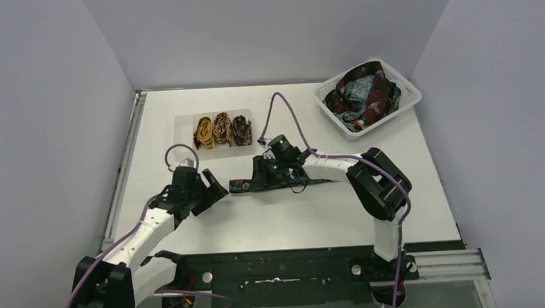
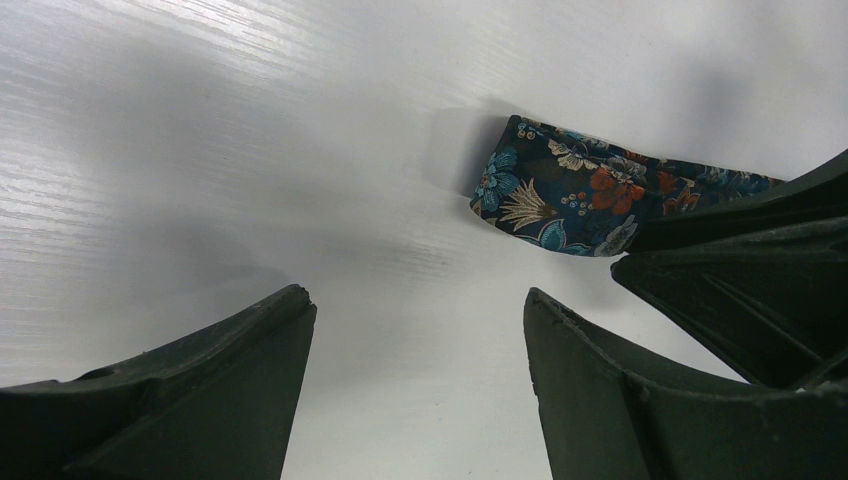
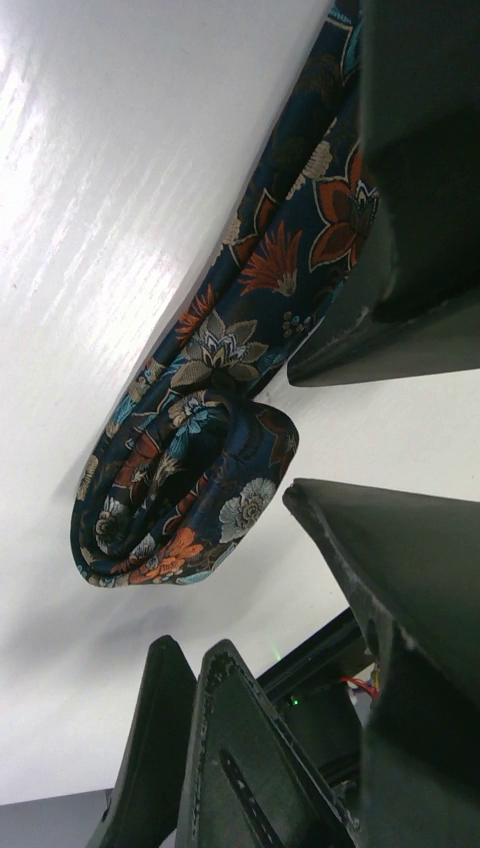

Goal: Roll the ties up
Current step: Roll the tie at the center of the board.

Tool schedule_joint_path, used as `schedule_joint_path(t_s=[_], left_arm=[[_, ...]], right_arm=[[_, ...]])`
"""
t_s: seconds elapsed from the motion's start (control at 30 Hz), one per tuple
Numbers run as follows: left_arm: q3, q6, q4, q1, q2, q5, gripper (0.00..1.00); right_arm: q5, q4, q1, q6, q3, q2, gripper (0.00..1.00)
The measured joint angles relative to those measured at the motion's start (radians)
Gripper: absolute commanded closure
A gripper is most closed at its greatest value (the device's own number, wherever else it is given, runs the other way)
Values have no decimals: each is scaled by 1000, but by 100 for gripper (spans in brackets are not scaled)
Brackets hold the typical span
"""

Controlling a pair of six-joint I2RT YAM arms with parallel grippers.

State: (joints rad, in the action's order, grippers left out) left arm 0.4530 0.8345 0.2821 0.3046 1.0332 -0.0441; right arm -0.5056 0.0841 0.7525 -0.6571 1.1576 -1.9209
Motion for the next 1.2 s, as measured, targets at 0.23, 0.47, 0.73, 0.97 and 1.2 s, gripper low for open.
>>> schedule_joint_path(t_s=[0.23, 0.47, 0.73, 0.97, 1.2], left_arm=[[0, 0, -1, 0, 1, -3, 26], [0, 0, -1, 0, -5, -3, 26], [0, 0, -1, 0, -5, -3, 26], [0, 0, -2, 0, -5, -10, 26], [0, 0, -4, 0, -4, -19, 26]], right_arm=[[-1, -3, 0, 8, 0, 23, 68], [5, -21, 0, -2, 0, 29, 85], [21, -16, 0, -9, 6, 29, 88], [29, -15, -1, -9, 21, 14, 86], [35, -14, -11, -5, 37, -25, 86]])
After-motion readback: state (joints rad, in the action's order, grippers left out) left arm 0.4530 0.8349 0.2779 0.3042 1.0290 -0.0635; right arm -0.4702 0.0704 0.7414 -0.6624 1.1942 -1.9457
